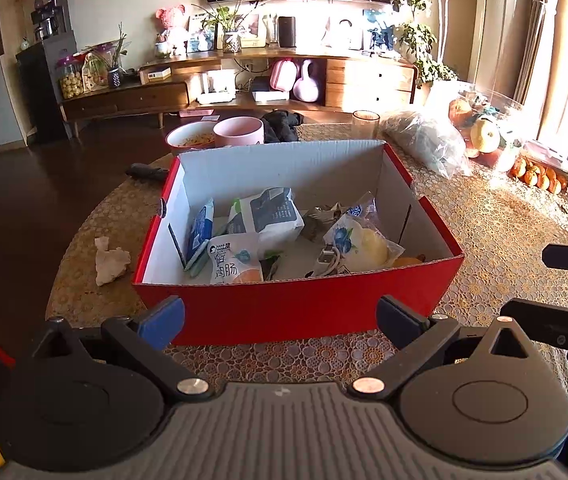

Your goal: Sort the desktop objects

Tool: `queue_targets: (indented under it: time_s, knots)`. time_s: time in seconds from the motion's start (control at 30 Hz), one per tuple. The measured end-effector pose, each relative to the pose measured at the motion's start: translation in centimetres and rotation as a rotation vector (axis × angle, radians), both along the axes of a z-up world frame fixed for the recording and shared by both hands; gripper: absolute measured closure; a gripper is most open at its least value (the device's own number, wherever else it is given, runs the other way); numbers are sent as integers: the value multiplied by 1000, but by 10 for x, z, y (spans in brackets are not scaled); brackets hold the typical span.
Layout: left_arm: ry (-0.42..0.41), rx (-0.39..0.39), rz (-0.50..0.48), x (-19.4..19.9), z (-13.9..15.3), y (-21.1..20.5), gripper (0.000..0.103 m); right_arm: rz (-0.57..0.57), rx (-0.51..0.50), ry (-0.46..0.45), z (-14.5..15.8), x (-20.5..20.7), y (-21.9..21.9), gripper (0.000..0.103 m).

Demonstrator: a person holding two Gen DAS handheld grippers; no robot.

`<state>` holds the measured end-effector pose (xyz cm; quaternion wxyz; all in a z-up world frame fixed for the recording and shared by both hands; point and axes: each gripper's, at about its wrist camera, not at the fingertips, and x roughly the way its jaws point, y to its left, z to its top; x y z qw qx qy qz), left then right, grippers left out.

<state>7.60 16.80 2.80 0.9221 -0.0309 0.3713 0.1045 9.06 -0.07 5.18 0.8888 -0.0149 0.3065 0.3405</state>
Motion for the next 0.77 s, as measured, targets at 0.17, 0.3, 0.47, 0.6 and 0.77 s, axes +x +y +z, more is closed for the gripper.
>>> queue_targets:
  time_s: [0.17,0.3,0.47,0.6,0.77]
  knots:
    - [1,1,-5,-2,-3,-3,1,-6,5,8,-2,-1,-3,3]
    - [-2,6,-15,-4,-4,-6,1,-11,9,15,-4,-2,-5,3]
    - [10,0,-37,-3,-7,-11,0,-17,9,23,-5,-3,-8,3]
    - [12,10,-46,-4,-8,-15,0,-23,10,27,-6,-3,-10,3]
    - [20,6,-47,-5,-11,-16,0,-33,12,31,-8,-3,-13,3]
